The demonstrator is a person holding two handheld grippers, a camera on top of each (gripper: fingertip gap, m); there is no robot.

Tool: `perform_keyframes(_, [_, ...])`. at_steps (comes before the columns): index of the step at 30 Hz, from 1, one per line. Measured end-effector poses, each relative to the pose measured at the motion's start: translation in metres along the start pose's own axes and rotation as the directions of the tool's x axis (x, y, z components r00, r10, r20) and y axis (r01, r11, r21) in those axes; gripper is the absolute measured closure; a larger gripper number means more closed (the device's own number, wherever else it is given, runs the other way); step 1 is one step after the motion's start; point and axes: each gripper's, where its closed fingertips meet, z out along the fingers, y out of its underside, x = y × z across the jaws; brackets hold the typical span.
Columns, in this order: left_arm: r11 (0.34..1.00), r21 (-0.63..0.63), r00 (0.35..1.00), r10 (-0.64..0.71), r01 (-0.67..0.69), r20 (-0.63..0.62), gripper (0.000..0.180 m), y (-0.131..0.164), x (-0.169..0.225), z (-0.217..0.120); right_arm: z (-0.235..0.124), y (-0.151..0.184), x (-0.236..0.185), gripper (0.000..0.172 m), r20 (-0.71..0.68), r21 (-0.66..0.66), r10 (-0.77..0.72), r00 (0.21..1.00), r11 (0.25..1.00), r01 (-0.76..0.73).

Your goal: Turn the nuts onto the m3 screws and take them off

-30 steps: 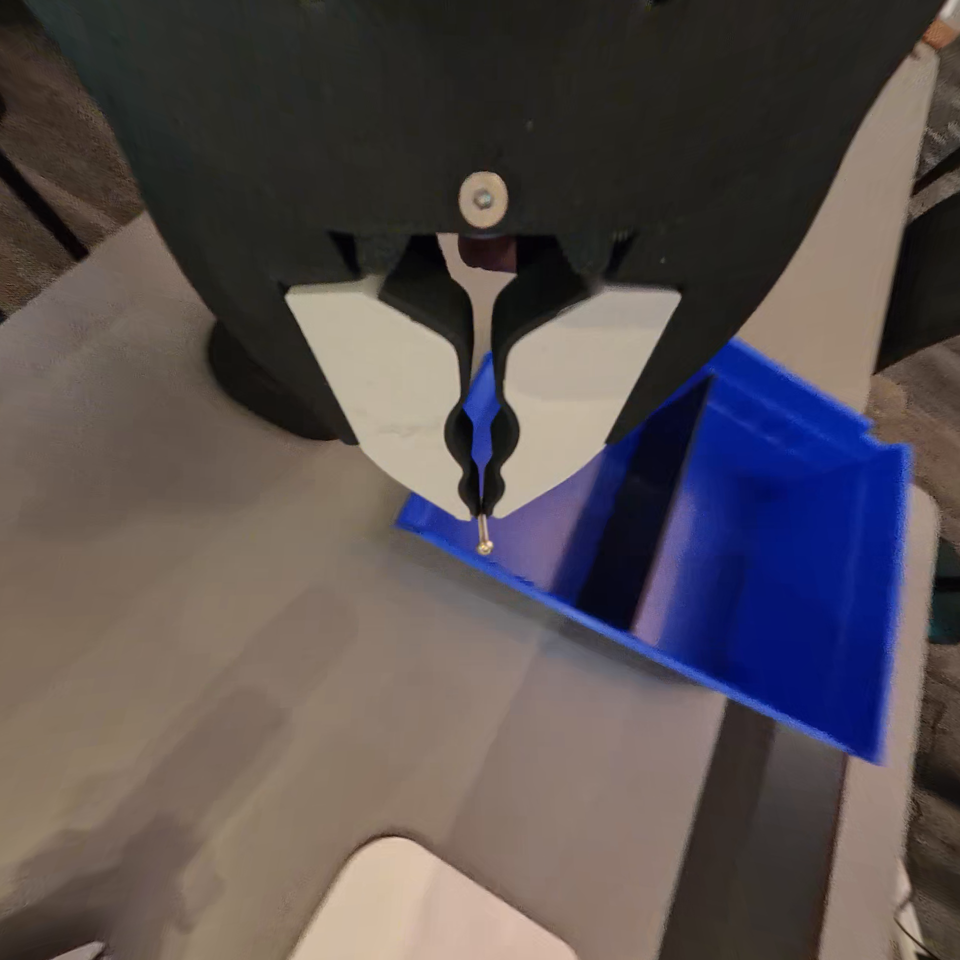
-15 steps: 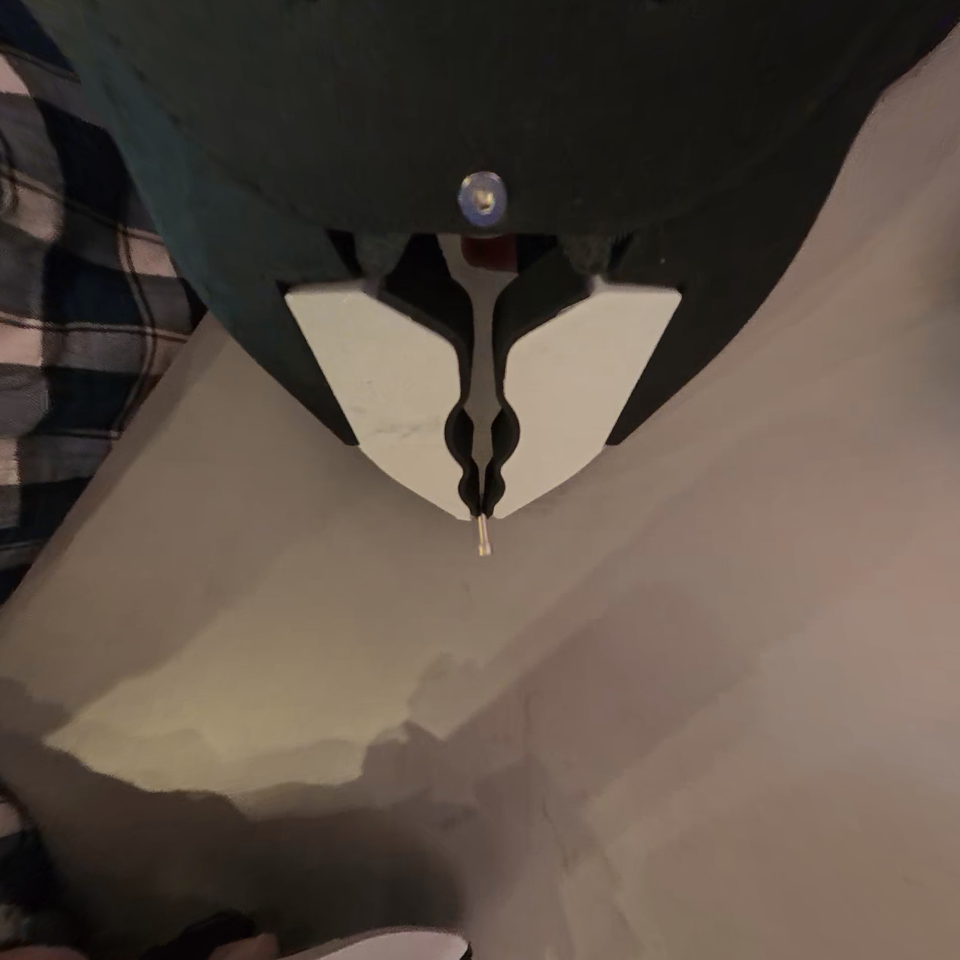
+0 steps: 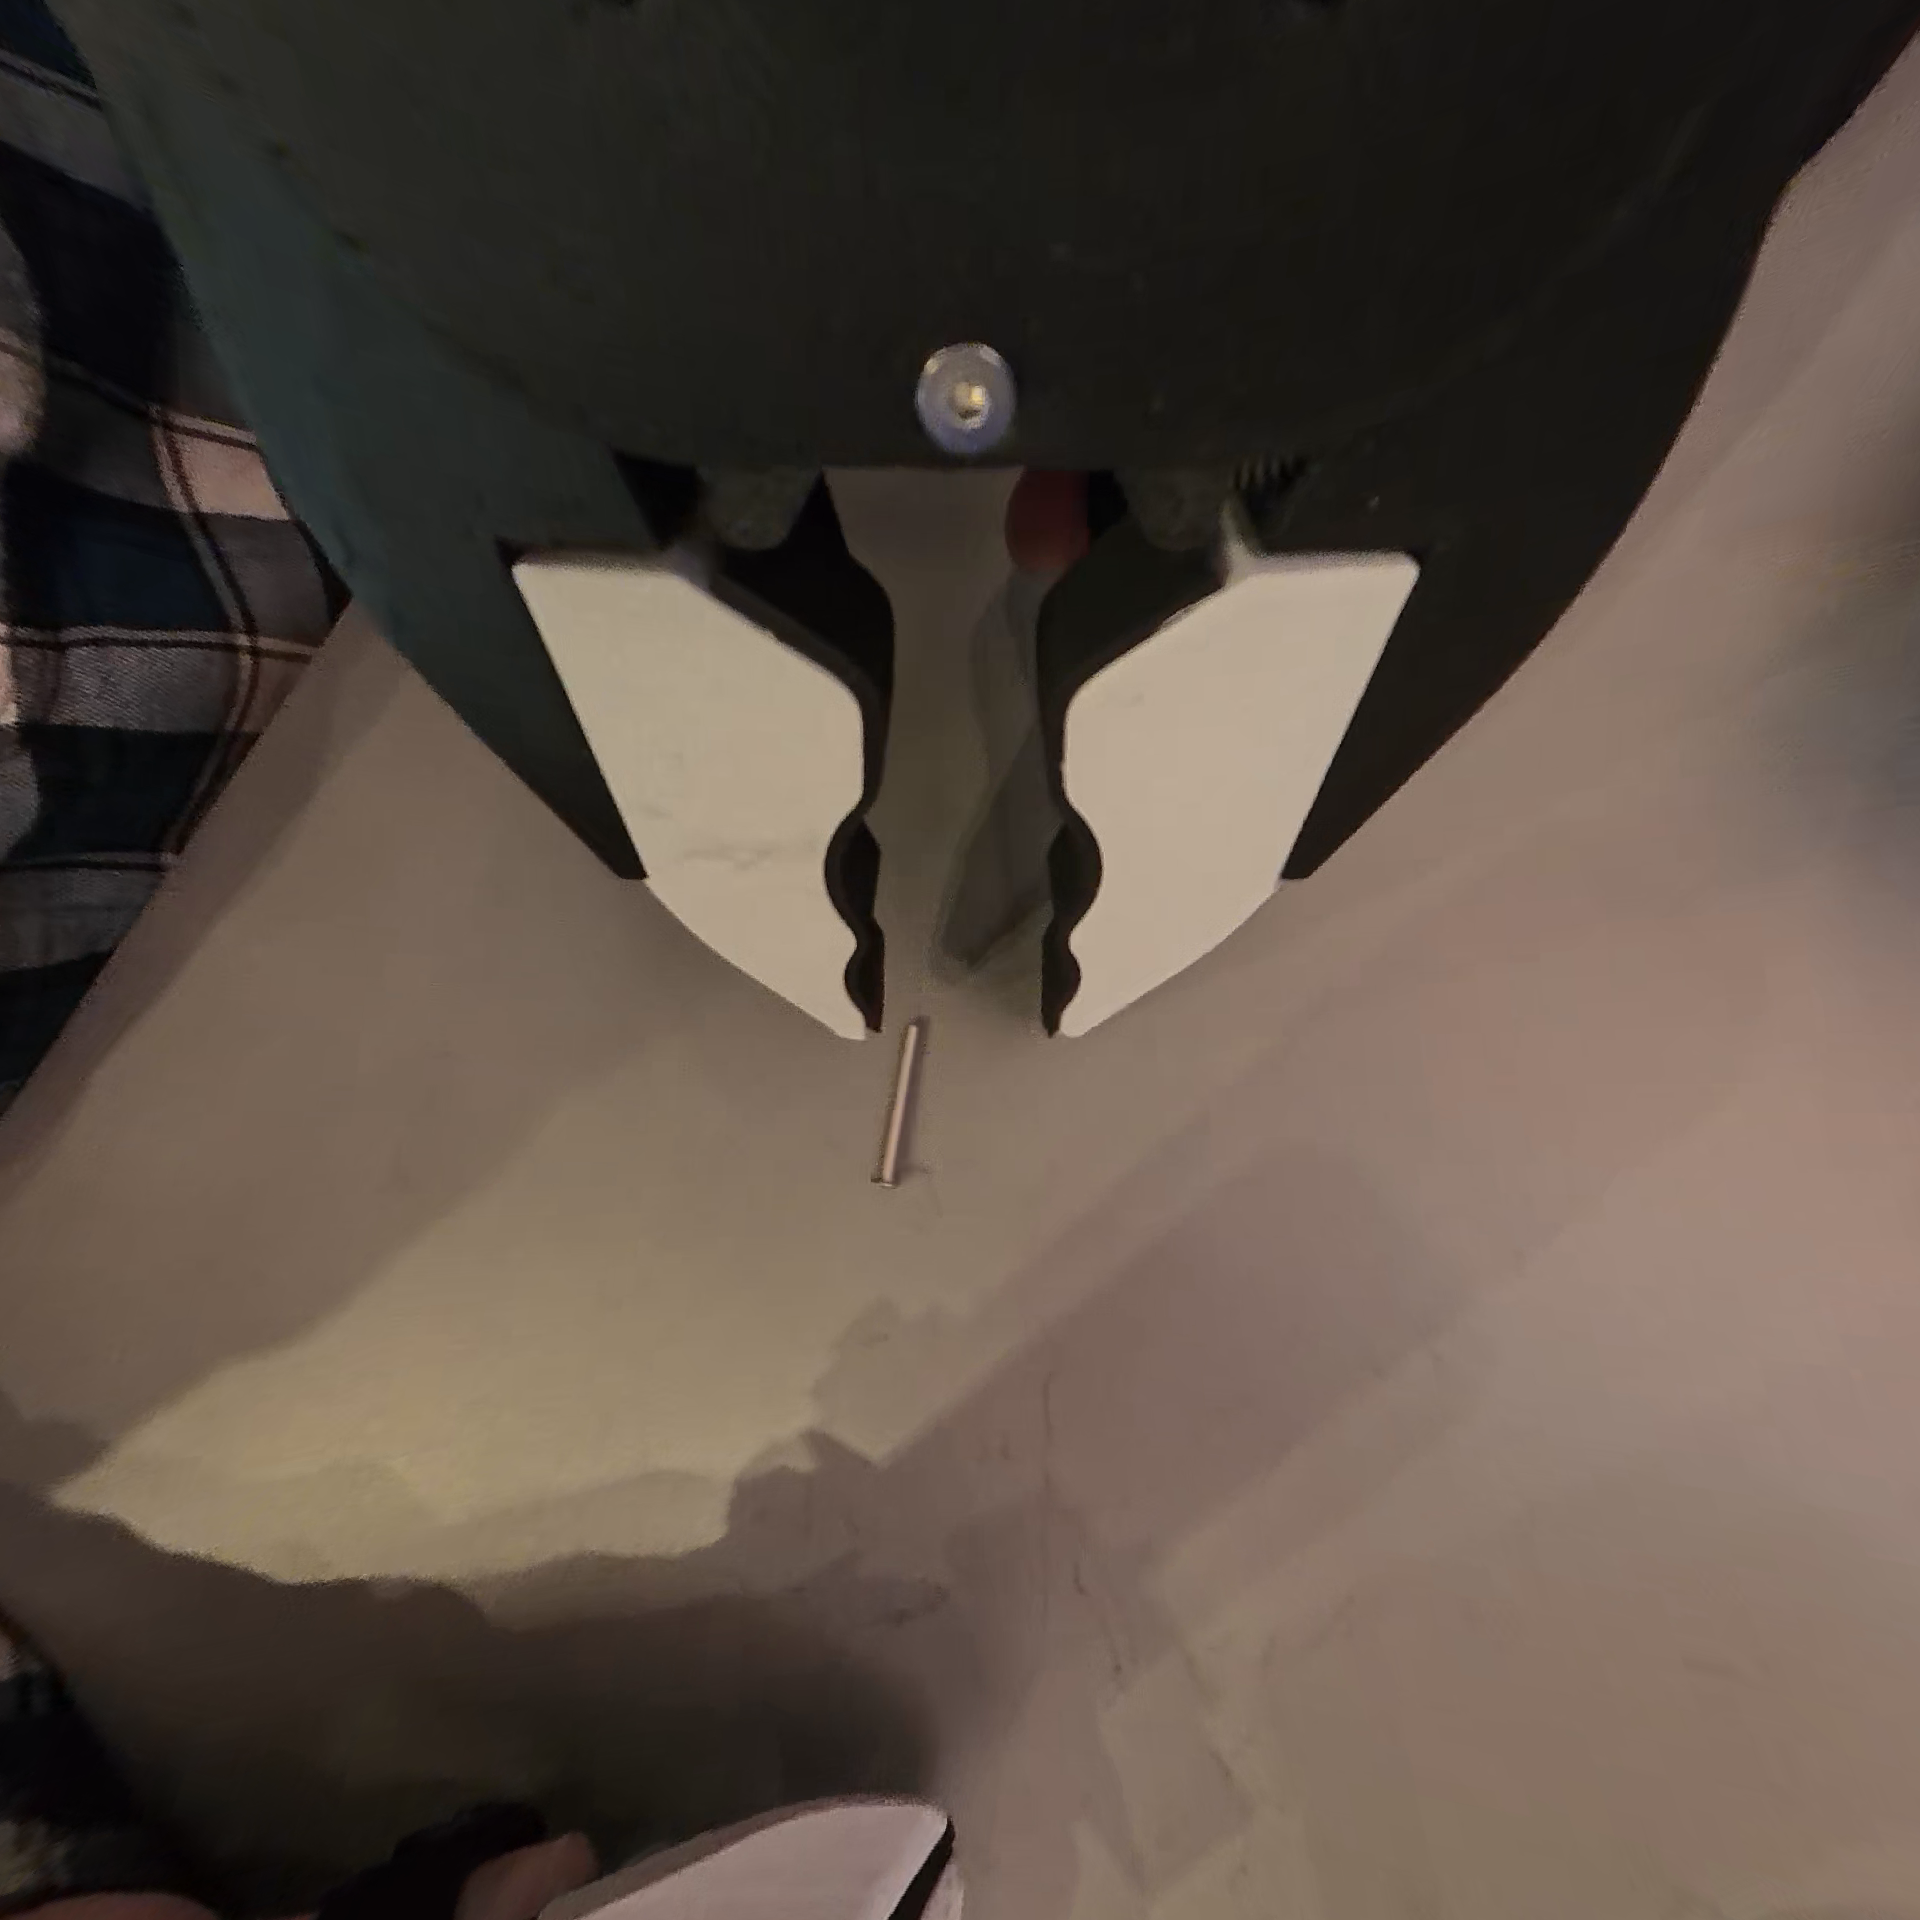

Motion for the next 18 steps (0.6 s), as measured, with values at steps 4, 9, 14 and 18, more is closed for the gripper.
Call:
perform_keyframes(4, [0.999, 0.035, 0.999, 0.034, -0.036, 0.040, 0.149, 0.002, -0.002, -0.015, 0.000, 0.000, 0.000, 0.171, 0.002, -0.003, 0.001, 1.000, 1.000, -0.001])
perform_keyframes(9, [0.995, 0.023, 0.979, 0.096, -0.102, 0.181, 0.150, 0.010, -0.022, -0.046, 0.000, 0.000, 0.000, 0.171, 0.002, -0.002, -0.001, 1.000, 1.000, 0.001])
perform_keyframes(14, [0.981, -0.108, 0.918, 0.190, -0.162, 0.349, 0.148, 0.022, -0.074, -0.116, 0.001, 0.001, -0.001, 0.171, 0.004, -0.007, -0.004, 1.000, 1.000, 0.004])
perform_keyframes(18, [0.918, -0.351, 0.838, 0.335, -0.186, 0.432, 0.139, 0.038, -0.135, -0.159, 0.001, 0.001, -0.001, 0.171, 0.006, -0.007, -0.003, 1.000, 1.000, 0.003])
